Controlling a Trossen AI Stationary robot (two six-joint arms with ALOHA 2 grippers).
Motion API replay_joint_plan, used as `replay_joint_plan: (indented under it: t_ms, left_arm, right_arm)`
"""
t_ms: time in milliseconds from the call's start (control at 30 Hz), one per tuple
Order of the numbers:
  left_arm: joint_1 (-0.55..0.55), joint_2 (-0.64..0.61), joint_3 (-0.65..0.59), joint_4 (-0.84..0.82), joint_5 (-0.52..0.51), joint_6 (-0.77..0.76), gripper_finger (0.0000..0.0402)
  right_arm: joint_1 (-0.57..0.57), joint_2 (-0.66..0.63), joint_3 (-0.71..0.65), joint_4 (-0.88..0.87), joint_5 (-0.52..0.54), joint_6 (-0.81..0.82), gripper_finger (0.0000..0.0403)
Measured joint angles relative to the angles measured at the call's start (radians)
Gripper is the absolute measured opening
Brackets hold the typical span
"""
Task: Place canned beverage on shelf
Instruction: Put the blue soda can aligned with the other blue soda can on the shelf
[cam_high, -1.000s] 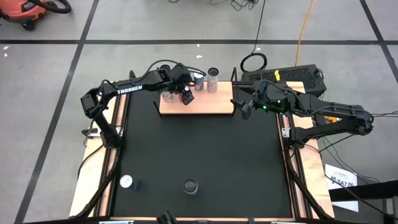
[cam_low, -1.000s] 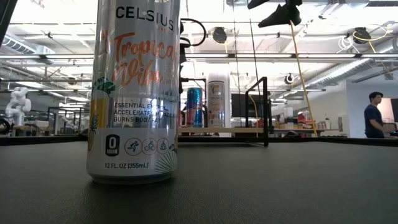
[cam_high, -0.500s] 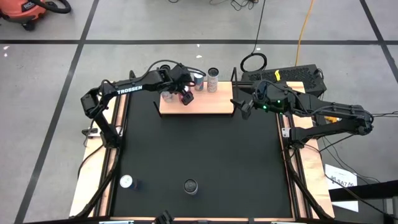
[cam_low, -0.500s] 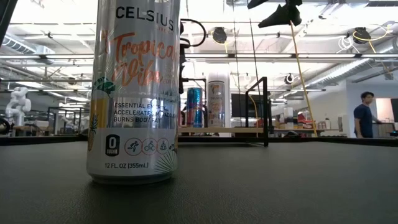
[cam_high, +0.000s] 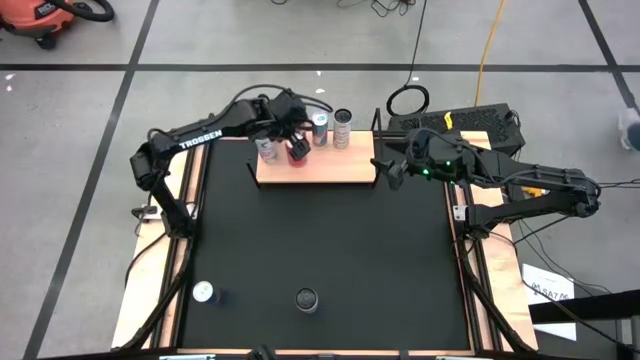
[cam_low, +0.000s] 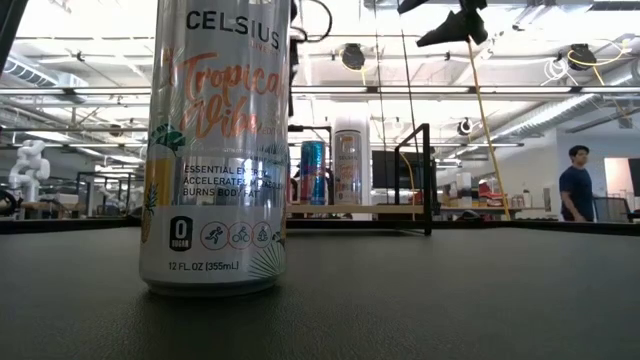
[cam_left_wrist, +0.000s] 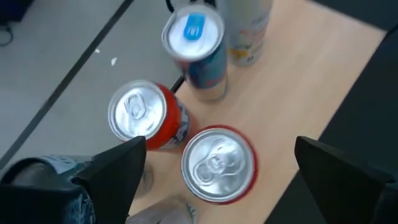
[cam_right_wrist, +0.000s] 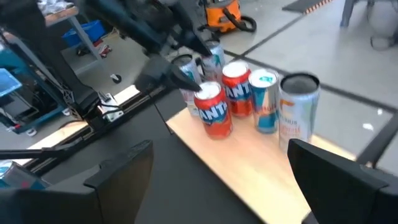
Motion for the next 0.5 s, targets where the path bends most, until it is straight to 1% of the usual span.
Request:
replay_joint_plan:
  t_ms: [100, 233, 367, 500]
  left_arm:
    - [-0.03, -0.002, 0.05, -0.017, -0.01, -0.008, 0.0396]
    - [-0.088, -0.04, 0.062, 0.044, -0.028, -0.055, 0.0389]
    - [-0.17, -0.072, 0.062, 0.056, -0.075, -0.104, 0.0362]
    - [-0.271, -0.098, 0.06, 0.034, -0.112, -0.164, 0.0328]
  right_arm:
    - [0.0, 0.006, 0.0, -0.039, 0.003, 0.062, 0.0357]
    - [0.012, 0.022, 0.0, -0.097, 0.005, 0.138, 0.0357]
    - [0.062, 0.031, 0.0, -0.108, 0.005, 0.18, 0.0357]
    - [0.125, 0.032, 0.0, -0.108, 0.006, 0.206, 0.0357]
